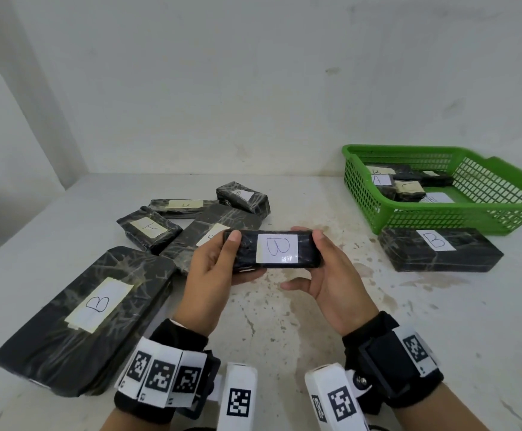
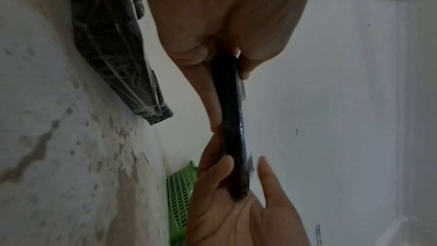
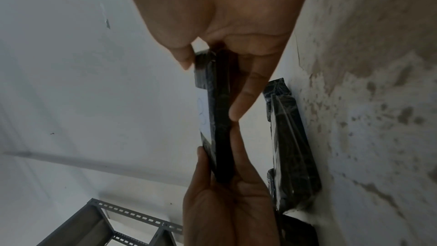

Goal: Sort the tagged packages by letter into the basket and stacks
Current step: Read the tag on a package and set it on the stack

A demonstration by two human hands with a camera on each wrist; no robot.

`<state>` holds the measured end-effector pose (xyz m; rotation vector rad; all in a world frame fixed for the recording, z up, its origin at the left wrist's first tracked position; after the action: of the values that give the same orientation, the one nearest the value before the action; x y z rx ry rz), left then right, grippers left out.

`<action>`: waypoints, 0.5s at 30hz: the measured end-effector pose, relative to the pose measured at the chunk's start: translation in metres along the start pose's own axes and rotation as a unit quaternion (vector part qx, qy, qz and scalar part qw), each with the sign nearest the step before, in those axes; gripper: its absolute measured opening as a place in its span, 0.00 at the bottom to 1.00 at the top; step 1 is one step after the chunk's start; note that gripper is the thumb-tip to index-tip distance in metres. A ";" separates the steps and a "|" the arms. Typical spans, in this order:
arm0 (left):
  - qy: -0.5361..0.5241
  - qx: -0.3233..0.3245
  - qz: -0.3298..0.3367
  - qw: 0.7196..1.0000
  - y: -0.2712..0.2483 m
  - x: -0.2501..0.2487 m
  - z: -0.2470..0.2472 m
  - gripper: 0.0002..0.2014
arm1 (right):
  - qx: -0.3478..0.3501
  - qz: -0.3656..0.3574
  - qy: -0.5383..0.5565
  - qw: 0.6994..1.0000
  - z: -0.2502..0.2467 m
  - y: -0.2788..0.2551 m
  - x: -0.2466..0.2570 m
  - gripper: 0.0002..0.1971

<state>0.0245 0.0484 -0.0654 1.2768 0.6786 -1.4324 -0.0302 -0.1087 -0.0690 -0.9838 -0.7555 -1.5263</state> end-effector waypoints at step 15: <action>-0.022 0.014 -0.030 0.999 -0.003 0.002 0.003 0.09 | 0.005 -0.006 -0.078 0.997 0.003 -0.001 -0.003 0.34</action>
<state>0.0208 0.0461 -0.0668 1.2526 0.6741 -1.5185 -0.0309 -0.1041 -0.0704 -1.1021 -0.8803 -1.4669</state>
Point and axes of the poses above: each hand's wrist, its own y-axis towards the middle knuckle, its own z-axis out of the palm, x = y × z, the point moved 3 cm from there along y, towards the middle knuckle, and after that the axes turned 5 degrees about z, right-handed, at the moved point
